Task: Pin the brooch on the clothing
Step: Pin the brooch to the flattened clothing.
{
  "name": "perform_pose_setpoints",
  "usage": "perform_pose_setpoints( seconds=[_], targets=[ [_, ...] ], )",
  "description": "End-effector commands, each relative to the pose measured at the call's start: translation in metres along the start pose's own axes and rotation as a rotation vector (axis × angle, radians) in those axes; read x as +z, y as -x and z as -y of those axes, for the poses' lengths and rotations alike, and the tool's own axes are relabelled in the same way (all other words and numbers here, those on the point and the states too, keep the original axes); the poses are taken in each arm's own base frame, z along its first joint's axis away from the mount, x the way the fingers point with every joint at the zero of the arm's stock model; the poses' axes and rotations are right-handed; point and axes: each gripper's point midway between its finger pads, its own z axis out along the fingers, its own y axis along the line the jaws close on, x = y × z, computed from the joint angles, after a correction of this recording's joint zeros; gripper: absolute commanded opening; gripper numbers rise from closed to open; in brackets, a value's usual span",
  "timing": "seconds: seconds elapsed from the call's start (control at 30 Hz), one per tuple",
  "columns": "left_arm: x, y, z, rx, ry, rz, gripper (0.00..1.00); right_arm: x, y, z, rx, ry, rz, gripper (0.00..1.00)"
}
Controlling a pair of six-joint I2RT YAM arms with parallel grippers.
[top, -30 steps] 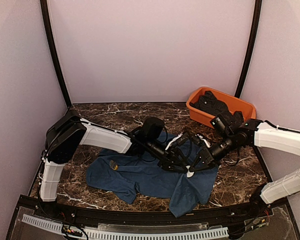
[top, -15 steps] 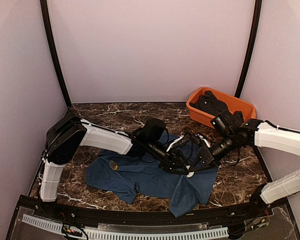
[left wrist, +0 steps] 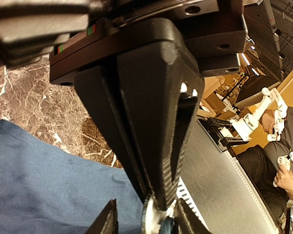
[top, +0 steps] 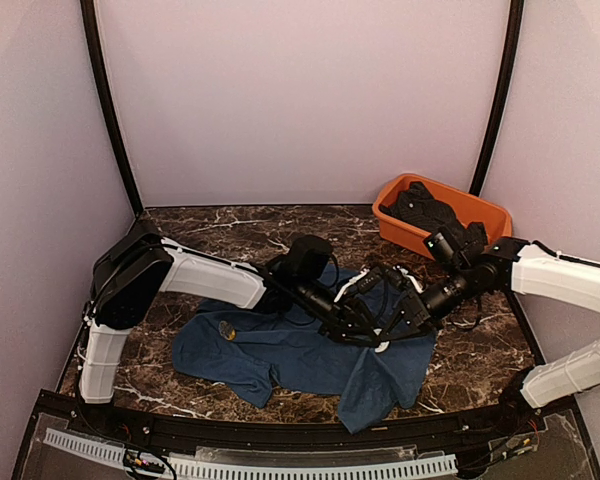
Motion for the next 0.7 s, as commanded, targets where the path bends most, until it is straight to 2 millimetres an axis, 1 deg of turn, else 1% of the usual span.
perform_pose_setpoints(
  seconds=[0.0,0.17,0.23,0.3,0.33,0.4,0.57,0.67],
  targets=[
    [-0.003,0.007,-0.010,0.009,0.045,0.030,0.37,-0.006,0.004,-0.019,-0.055,0.077,0.024,0.00],
    [-0.008,0.007,-0.013,-0.002,0.050,0.046,0.32,-0.006,0.002,-0.020,-0.057,0.083,0.023,0.00],
    [-0.009,0.006,-0.014,-0.004,0.055,0.045,0.27,-0.007,0.002,-0.021,-0.057,0.084,0.023,0.00],
    [-0.009,0.005,-0.014,-0.003,0.055,0.044,0.20,-0.007,0.002,-0.021,-0.059,0.084,0.024,0.00],
    [-0.009,0.005,-0.014,-0.001,0.056,0.043,0.14,-0.008,0.002,-0.021,-0.060,0.084,0.027,0.00],
    [-0.009,0.002,-0.016,-0.003,0.060,0.036,0.12,-0.008,0.002,-0.022,-0.060,0.084,0.028,0.00],
    [-0.010,-0.007,-0.021,-0.016,0.099,-0.002,0.11,-0.009,0.003,-0.023,-0.060,0.086,0.029,0.00],
    [-0.011,-0.008,-0.021,-0.009,0.106,-0.010,0.12,-0.009,0.004,-0.023,-0.060,0.085,0.030,0.00]
  ],
)
